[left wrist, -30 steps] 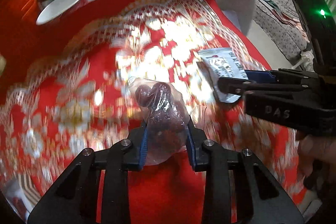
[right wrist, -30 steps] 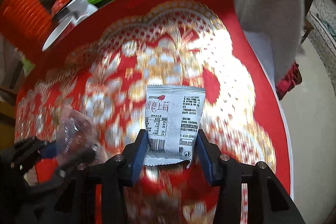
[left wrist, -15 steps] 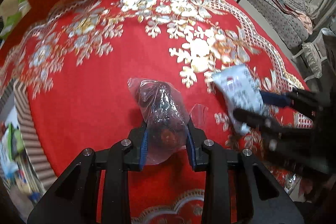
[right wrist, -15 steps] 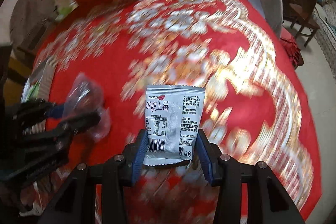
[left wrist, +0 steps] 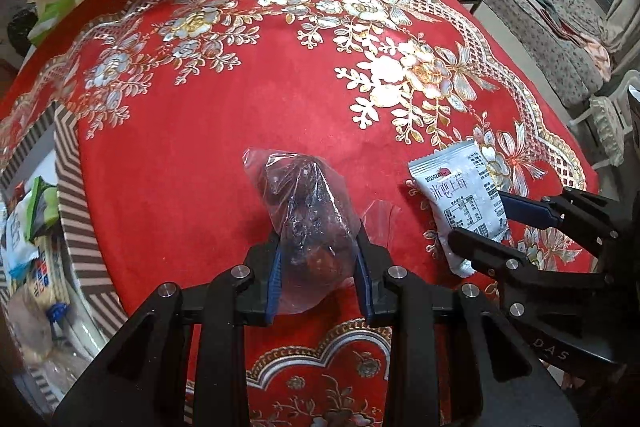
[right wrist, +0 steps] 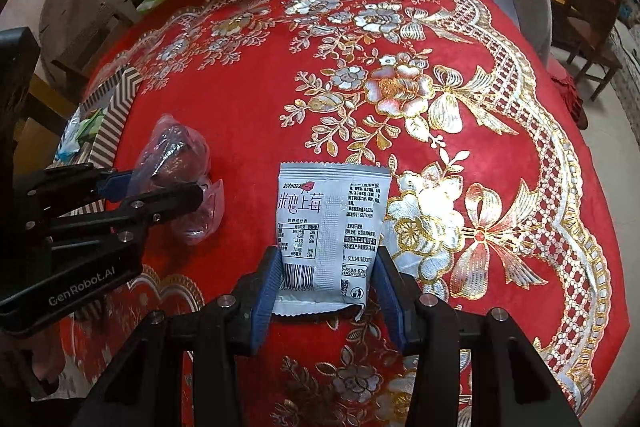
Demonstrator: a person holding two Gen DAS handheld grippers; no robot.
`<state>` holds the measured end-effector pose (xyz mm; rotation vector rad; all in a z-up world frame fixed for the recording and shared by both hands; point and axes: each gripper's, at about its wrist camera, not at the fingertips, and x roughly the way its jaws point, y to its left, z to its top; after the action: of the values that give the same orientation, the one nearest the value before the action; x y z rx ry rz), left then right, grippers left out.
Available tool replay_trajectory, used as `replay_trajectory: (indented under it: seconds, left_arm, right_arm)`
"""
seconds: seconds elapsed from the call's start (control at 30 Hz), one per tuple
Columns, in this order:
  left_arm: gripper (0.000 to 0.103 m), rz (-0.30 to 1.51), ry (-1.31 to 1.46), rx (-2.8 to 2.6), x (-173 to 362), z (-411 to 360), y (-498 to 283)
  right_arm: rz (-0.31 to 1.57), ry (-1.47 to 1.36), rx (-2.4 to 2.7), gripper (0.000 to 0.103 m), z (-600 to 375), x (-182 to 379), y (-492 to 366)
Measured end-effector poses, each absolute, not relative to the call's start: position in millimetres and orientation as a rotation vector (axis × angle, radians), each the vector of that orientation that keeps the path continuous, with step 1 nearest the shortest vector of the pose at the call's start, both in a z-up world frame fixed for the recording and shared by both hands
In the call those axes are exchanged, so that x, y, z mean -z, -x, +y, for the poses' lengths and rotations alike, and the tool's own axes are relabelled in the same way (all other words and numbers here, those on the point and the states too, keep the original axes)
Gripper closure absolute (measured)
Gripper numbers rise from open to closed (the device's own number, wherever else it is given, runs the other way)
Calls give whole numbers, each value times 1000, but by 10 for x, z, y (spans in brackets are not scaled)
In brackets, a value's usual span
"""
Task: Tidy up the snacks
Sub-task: 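Carry the date bag and the white packet over the white tray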
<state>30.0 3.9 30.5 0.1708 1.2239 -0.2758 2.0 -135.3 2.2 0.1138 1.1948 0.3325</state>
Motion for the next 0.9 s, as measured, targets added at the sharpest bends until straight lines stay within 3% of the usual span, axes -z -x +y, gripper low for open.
replay_trajectory:
  seconds: [0.9]
  left_arm:
    - [74, 1170, -163, 223, -545, -102, -41]
  right_arm:
    - [1105, -84, -413, 58, -1446, -310, 147]
